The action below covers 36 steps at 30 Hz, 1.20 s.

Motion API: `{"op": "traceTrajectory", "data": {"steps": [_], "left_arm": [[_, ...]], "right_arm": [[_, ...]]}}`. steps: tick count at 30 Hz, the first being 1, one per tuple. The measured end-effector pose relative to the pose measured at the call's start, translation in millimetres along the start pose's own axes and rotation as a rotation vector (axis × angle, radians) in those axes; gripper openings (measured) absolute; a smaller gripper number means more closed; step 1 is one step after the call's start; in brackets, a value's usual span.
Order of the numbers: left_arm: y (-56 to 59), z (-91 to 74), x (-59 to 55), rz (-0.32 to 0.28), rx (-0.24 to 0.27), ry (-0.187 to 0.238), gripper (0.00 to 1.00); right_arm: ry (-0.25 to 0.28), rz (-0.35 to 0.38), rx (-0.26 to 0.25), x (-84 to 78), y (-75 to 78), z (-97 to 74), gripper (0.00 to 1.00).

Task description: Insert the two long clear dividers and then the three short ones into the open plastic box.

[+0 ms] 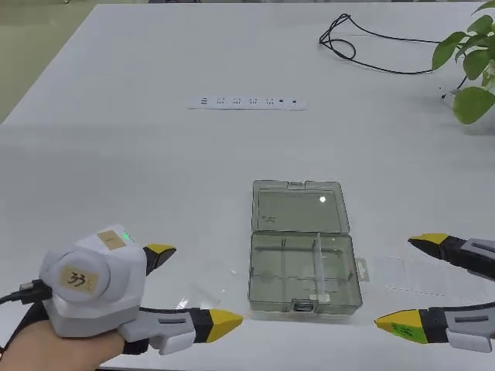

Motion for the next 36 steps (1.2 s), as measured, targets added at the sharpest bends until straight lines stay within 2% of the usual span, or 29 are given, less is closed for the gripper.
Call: {"op": "traceTrajectory", "data": {"steps": [3,5,8,10,13,18,26,32,33,34,36], "left_arm": [[-5.9,4.8,-12.4,-0.026,0.035,-0.075,0.8],[-9.3,10.0,-20.3,-0.072,0.046,-0.116,0.78],[-11.1,17.2,-24.5,-0.078,0.048,-0.137,0.74],[-11.0,21.0,-32.3,-0.109,0.046,-0.193,0.69],[-15.2,29.9,-36.3,-0.114,0.062,-0.212,0.66],[-22.8,40.9,-44.6,-0.115,0.1,-0.277,0.6],[-29.7,48.1,-56.8,-0.101,0.143,-0.352,0.52],[-29.7,52.2,-62.8,-0.075,0.155,-0.377,0.49],[-30.2,51.8,-65.0,-0.07,0.163,-0.393,0.49],[-30.2,51.8,-62.3,-0.051,0.162,-0.381,0.48],[-29.9,52.5,-62.0,-0.058,0.163,-0.383,0.48]], "right_arm": [[0.002,0.004,-0.001,-3.4,0.5,-1.2,0.86],[0.001,0.0,-0.005,-5.4,0.9,-2.5,0.86],[0.006,0.007,-0.008,-6.2,1.3,-4.1,0.86],[0.008,0.01,-0.011,-6.9,1.7,-4.5,0.85],[0.013,0.014,-0.013,-6.9,1.2,-4.9,0.85],[0.028,0.017,-0.015,-4.7,0.3,-5.7,0.85],[0.04,0.025,-0.02,-5.0,-0.7,-6.3,0.85],[0.044,0.03,-0.026,-6.0,-0.6,-7.3,0.85],[0.045,0.031,-0.027,-6.0,-0.5,-7.5,0.85],[0.045,0.032,-0.027,-6.2,-0.5,-7.6,0.85],[0.047,0.033,-0.027,-6.4,-0.4,-8.0,0.85]]}}
Point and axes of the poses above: the centre of the closed fingertips' face, and the gripper's own axes: z roughly forward along the fingers, y roughly to its right, x roughly out of its top, the point moved 4 cm from there along -z, roughly backward along the fingers, and after that the axes turned 5 degrees about -z, right-handed, at the moved point
